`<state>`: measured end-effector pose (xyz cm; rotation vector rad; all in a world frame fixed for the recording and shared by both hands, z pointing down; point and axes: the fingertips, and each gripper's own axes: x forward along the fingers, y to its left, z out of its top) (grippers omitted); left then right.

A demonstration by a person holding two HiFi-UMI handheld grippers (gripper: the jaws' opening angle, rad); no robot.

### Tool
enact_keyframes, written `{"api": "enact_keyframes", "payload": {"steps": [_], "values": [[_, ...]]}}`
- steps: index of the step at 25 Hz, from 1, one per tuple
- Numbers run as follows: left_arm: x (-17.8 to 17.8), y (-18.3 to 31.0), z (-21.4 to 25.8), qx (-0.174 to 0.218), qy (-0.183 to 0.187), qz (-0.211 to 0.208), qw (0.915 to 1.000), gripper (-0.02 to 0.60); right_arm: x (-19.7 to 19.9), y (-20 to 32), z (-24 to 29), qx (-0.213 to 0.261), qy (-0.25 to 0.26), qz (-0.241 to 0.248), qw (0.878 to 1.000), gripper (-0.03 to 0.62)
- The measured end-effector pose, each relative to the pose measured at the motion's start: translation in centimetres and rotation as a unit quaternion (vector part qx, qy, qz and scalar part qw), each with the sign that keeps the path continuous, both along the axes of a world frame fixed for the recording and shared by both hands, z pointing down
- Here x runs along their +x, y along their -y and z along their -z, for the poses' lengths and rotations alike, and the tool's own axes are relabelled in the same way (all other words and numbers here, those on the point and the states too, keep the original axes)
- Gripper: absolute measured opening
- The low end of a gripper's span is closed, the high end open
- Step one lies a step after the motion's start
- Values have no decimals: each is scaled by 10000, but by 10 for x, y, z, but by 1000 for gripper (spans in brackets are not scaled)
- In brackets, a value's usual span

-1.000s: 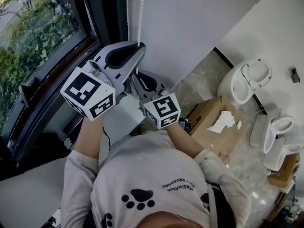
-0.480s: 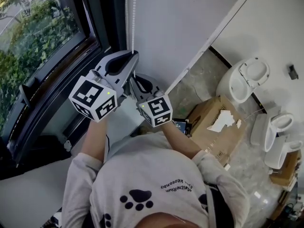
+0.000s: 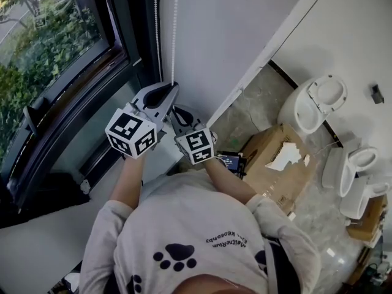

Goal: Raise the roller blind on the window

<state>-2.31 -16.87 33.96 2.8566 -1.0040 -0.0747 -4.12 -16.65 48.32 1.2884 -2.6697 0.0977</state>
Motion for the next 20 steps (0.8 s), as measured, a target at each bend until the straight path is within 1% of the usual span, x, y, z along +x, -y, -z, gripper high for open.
{"api": "enact_keyframes", "payload": {"steps": [6,11,16,20], "values": [[0,-3,-33,-63,135,152,9998,15,2,-5,-34,-338,-181,34,9993,21],[0,-5,-66,-321,142,222,9991,15,4,-9,-67,-719,-371,78,9967,21],[2,-5,-106,-608,287,234,9975,15,11,-16,-105,-1163,-683,91,9908,21],[0,-7,-124,-750,281,255,9965,15,17,-22,-122,-1312,-836,96,9878,21]]}}
